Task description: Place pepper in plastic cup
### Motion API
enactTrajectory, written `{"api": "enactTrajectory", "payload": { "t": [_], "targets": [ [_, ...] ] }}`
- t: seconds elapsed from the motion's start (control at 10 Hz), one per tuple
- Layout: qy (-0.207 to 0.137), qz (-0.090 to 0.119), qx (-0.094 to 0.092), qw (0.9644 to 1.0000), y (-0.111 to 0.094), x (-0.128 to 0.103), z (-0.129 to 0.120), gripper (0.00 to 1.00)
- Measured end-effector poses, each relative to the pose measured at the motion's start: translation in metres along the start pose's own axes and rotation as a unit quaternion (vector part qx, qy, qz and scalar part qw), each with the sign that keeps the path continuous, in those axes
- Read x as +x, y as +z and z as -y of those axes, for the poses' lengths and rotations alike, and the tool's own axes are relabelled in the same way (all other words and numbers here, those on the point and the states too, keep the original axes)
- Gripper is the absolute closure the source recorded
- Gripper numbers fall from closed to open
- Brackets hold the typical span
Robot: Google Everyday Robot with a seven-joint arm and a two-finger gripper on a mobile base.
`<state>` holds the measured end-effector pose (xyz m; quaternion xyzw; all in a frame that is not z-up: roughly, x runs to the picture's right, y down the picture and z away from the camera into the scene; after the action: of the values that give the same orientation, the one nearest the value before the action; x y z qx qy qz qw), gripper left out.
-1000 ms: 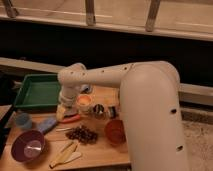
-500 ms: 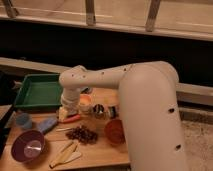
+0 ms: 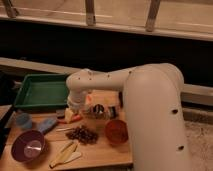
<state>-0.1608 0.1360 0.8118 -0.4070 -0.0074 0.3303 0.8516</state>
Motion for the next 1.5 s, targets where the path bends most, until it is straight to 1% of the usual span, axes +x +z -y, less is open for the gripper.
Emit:
{"api": "enactTrajectory", "payload": {
  "t": [0.3,0.5,0.9,1.0,1.1,1.2,1.5],
  "targets": [
    [-0.004,0.01,0.001,0.9999,0.003,-0.004,0.008,0.32],
    [-0.014,0.016,0.001,0.9998,0.003,-0.01,0.006,0.32],
    [-0.014,0.015,0.001,0.9998,0.003,-0.01,0.007,0.32],
    [-0.014,0.012,-0.001,0.9998,0.005,-0.009,0.007,0.32],
    [-0.015,0.007,-0.004,0.9999,0.01,-0.008,0.006,0.32],
    [-0.019,0.003,-0.007,0.9998,0.019,-0.008,0.004,0.32],
    [-0.023,0.003,-0.01,0.9997,0.025,-0.007,0.003,0.32]
  ]
}}
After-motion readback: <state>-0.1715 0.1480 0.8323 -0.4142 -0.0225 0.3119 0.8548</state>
